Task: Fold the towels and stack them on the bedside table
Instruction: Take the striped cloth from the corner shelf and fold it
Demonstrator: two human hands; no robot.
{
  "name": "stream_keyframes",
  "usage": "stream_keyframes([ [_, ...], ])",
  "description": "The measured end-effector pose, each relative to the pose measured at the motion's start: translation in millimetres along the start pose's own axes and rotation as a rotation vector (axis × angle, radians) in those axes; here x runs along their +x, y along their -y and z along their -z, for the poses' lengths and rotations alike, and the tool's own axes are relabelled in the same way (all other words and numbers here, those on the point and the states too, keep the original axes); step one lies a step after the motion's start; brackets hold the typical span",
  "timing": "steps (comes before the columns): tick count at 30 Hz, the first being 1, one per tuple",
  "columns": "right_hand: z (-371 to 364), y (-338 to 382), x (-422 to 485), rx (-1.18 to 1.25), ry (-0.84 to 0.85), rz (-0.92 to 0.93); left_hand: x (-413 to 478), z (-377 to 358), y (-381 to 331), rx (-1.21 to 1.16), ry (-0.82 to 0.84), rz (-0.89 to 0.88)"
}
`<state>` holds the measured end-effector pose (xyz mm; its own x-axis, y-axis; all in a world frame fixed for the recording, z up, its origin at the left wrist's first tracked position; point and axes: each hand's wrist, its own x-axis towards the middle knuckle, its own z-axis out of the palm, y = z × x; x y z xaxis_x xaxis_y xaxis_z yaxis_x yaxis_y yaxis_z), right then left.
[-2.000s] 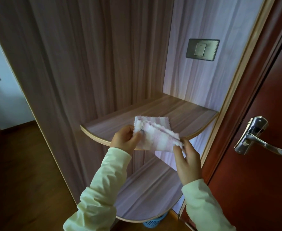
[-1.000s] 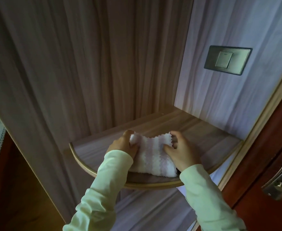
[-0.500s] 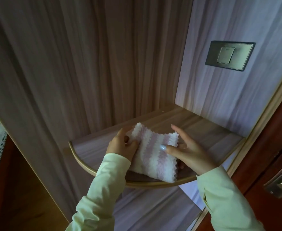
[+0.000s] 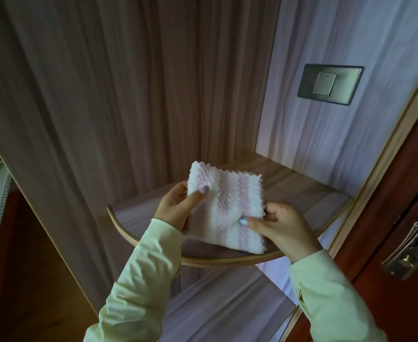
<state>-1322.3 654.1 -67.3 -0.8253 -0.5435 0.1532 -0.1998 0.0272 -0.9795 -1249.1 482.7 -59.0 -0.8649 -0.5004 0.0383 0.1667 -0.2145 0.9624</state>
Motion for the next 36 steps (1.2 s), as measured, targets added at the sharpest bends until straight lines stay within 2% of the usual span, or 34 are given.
stream_keyframes([
  [3,-3.4,-2.2,-5.5,-0.013,-0.100,0.080,-9.0,7.5,1.1,-0.065,0.121,0.004],
  [9,-10.1,2.7,-8.2,-0.119,-0.202,0.206,-6.9,-0.9,2.5,-0.154,0.118,-0.174],
  [11,-7.4,3.8,-11.0,-0.110,-0.149,0.174,-6.7,-4.0,4.7,-0.090,0.154,-0.166],
  [14,1.0,1.3,-23.5,0.062,0.025,0.052,-16.3,-0.5,10.6,0.064,0.214,-0.090],
  [18,13.5,0.7,-51.1,-0.047,0.152,-0.030,-33.8,6.4,13.7,0.300,0.291,-0.026],
  [19,14.8,-1.5,-55.9,-0.034,0.159,-0.048,-37.1,7.2,12.5,0.329,0.319,-0.002],
  [22,16.9,-6.4,-64.4,-0.003,-0.007,-0.177,-42.4,12.4,13.2,0.418,0.459,0.020],
  [24,14.4,-7.4,-64.0,-0.081,-0.065,-0.171,-45.4,11.3,12.9,0.461,0.510,0.001],
  [26,10.0,-8.3,-62.0,-0.105,-0.054,-0.054,-46.3,8.8,14.7,0.456,0.459,-0.007],
  [29,12.4,-7.9,-56.9,0.044,-0.053,0.035,-40.8,0.7,18.0,0.426,0.205,-0.023],
  [30,12.5,-6.6,-56.2,0.127,0.008,0.043,-37.0,-2.2,18.5,0.460,0.124,-0.038],
  [32,11.9,-5.2,-52.7,0.144,0.115,0.038,-27.6,-7.1,17.7,0.565,0.018,-0.052],
  [33,12.0,-7.3,-49.2,0.130,0.102,0.031,-22.6,-9.0,17.5,0.605,-0.014,-0.043],
  [36,11.4,-9.0,-32.9,0.093,-0.116,0.017,-8.3,-14.8,15.0,0.692,-0.074,-0.011],
])
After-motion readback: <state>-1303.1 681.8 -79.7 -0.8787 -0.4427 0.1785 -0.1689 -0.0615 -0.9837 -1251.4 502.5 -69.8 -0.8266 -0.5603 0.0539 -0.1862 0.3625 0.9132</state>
